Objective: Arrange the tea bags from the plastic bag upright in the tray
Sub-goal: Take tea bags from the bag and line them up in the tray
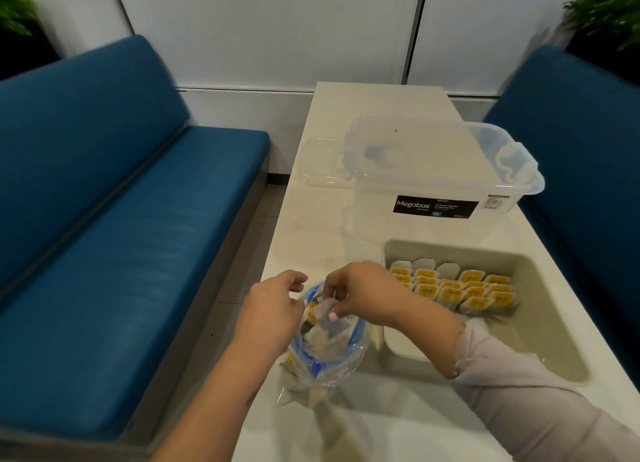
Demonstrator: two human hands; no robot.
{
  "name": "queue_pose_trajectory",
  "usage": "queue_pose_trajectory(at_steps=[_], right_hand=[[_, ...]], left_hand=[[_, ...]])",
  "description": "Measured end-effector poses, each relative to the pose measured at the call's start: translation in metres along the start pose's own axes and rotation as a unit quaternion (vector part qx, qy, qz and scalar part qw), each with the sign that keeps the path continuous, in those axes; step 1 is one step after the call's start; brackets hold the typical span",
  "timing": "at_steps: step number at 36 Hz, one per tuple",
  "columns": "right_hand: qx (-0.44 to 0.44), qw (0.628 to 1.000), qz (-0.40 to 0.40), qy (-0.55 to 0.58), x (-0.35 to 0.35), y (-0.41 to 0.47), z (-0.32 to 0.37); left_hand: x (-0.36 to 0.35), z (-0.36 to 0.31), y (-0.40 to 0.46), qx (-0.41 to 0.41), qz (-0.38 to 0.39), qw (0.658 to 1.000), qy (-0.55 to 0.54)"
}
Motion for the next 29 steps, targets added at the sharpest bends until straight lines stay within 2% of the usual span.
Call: queue_pose_trajectory(at_steps=[8, 11, 13, 14, 16, 18, 19, 21, 22, 25, 29], right_hand=[[0.004, 0.980, 0.008, 0.200, 0.037, -0.005, -0.005], [0.032, 0.970, 0.012, 0.239, 0.050, -0.009, -0.002], [0.051, 0.967, 0.007, 0.251, 0.057, -0.012, 0.001], [0.062, 0.965, 0.002, 0.255, 0.061, -0.013, 0.001], [0.076, 0.962, -0.010, 0.260, 0.065, -0.016, 0.002], [0.075, 0.963, -0.024, 0.257, 0.068, -0.017, -0.001], [0.072, 0.965, -0.032, 0.252, 0.069, -0.017, -0.003], [0.068, 0.965, -0.048, 0.249, 0.071, -0.018, -0.007], [0.068, 0.964, -0.056, 0.252, 0.071, -0.018, -0.009], [0.062, 0.959, -0.079, 0.264, 0.069, -0.018, -0.016], [0.010, 0.954, -0.105, 0.279, 0.067, -0.016, -0.027]], left_hand=[[0.011, -0.019, 0.001, -0.015, -0.053, 0.998, -0.041], [0.011, -0.025, 0.003, 0.001, -0.024, 0.993, -0.116], [0.009, -0.030, 0.001, 0.044, 0.023, 0.976, -0.214], [0.007, -0.033, 0.000, 0.082, 0.056, 0.951, -0.292], [0.004, -0.039, -0.005, 0.144, 0.117, 0.868, -0.462], [0.002, -0.044, -0.007, 0.168, 0.147, 0.792, -0.569], [0.001, -0.045, -0.007, 0.172, 0.152, 0.765, -0.602], [-0.002, -0.045, -0.005, 0.171, 0.151, 0.732, -0.642], [-0.003, -0.045, -0.003, 0.168, 0.145, 0.728, -0.648], [-0.008, -0.043, 0.002, 0.153, 0.113, 0.752, -0.631], [-0.013, -0.043, 0.007, 0.134, 0.064, 0.773, -0.617]])
Point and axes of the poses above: each hand's wrist, its own y-axis towards the middle knuckle, its own x-axis out of the back of the hand, z = x × y, the point moved 3 cm from there along y, towards the middle knuckle, and after that the axes turned 7 degrees about -x, right-handed, at the moved point
